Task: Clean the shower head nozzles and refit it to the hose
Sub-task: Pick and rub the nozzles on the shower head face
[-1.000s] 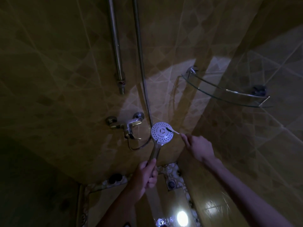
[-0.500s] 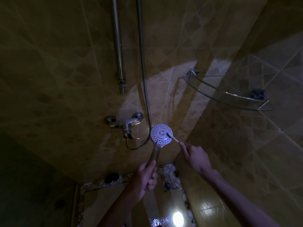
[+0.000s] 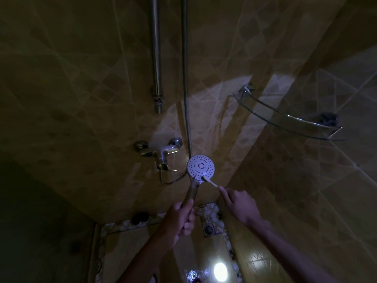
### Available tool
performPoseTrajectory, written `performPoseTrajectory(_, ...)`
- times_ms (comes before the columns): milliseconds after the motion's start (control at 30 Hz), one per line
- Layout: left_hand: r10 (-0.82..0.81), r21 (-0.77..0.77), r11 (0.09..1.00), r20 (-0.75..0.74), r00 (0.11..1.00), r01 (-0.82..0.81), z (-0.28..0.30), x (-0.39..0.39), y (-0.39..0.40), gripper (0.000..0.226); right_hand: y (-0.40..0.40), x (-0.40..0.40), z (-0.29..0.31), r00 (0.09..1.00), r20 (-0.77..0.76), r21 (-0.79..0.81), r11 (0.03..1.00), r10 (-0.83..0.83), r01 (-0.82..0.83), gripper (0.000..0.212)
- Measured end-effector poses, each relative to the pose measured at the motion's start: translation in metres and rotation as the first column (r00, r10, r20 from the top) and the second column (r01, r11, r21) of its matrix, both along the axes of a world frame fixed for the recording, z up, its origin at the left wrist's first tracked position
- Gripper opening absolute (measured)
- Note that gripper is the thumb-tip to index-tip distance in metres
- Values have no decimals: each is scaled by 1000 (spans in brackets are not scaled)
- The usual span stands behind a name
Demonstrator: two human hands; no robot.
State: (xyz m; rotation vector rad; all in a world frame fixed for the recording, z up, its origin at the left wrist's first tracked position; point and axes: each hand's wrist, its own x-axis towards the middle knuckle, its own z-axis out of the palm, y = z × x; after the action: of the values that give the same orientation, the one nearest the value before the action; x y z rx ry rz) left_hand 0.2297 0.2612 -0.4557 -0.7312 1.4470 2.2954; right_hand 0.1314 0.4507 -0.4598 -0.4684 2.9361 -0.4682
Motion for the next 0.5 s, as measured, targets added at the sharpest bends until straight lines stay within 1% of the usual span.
performPoseTrajectory(33,-3,-13,1000,2,1000,3,-1,1,-1,31,-1,-3,2,1000,-6,0,1000,-3,3,53)
performPoseTrajectory(167,-36,-45,998,3,999,36,1,3,0,30,-8,-32,22,990,33,-56,989,-137,138,53)
performPoseTrajectory(267,-43,-100,994,-3,999,43,4,4,0,26,-16,-45,33,987,32,-57,985,-159,161,57)
performPoseTrajectory(367,-20,-135,991,0,1000,19,-1,4,-1,26,-22,-29,30,995,5,-26,995,-96,96,57)
performPoseTrajectory(433,-14,-144,989,20,1000,17,-7,5,-2,26,-24,-10,20,1000,-15,48,999,6,-5,57)
performPoseTrajectory(500,-20,-160,987,47,999,27,-12,6,-3,25,-23,2,15,998,-6,100,993,61,-60,59)
